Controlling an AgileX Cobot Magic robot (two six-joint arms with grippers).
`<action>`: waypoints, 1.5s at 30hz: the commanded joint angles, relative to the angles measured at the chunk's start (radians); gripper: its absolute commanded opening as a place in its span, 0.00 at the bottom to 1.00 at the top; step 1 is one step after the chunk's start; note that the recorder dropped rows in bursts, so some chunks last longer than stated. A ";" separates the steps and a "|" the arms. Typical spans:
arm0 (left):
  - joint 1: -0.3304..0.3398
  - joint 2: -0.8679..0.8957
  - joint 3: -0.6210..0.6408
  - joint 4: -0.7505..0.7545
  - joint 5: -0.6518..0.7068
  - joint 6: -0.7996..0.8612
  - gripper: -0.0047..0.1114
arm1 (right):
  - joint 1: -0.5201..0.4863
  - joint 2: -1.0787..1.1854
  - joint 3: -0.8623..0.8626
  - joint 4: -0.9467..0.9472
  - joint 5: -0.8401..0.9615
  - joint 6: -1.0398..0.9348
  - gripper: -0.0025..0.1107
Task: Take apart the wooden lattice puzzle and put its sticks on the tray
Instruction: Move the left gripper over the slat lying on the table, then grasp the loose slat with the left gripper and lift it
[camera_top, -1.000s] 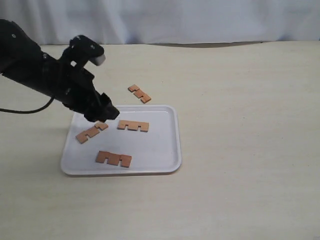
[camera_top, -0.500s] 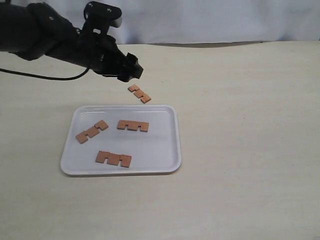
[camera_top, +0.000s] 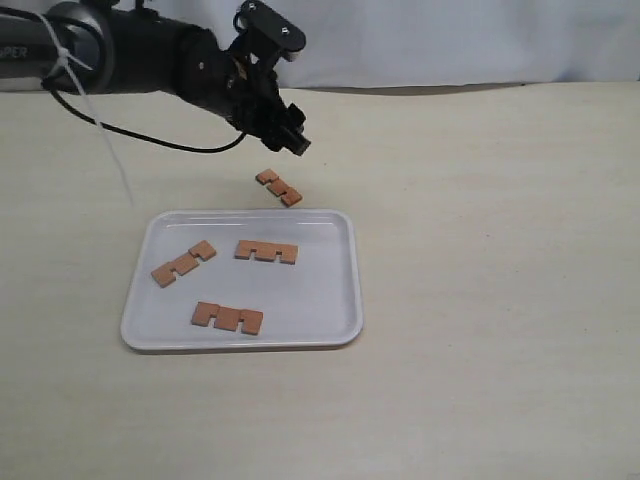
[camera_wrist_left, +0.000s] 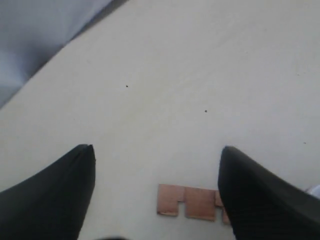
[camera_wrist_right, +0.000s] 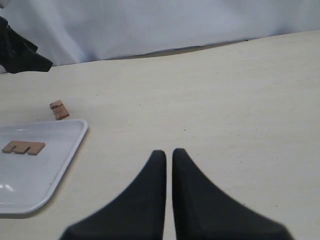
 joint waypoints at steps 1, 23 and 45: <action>-0.037 0.024 -0.077 0.457 0.106 -0.368 0.61 | -0.006 -0.004 0.002 0.001 -0.004 0.003 0.06; -0.063 0.282 -0.428 0.102 0.531 -0.207 0.76 | -0.006 -0.004 0.002 0.001 -0.004 0.003 0.06; -0.063 0.338 -0.428 0.120 0.529 -0.207 0.76 | -0.006 -0.004 0.002 0.001 -0.004 0.003 0.06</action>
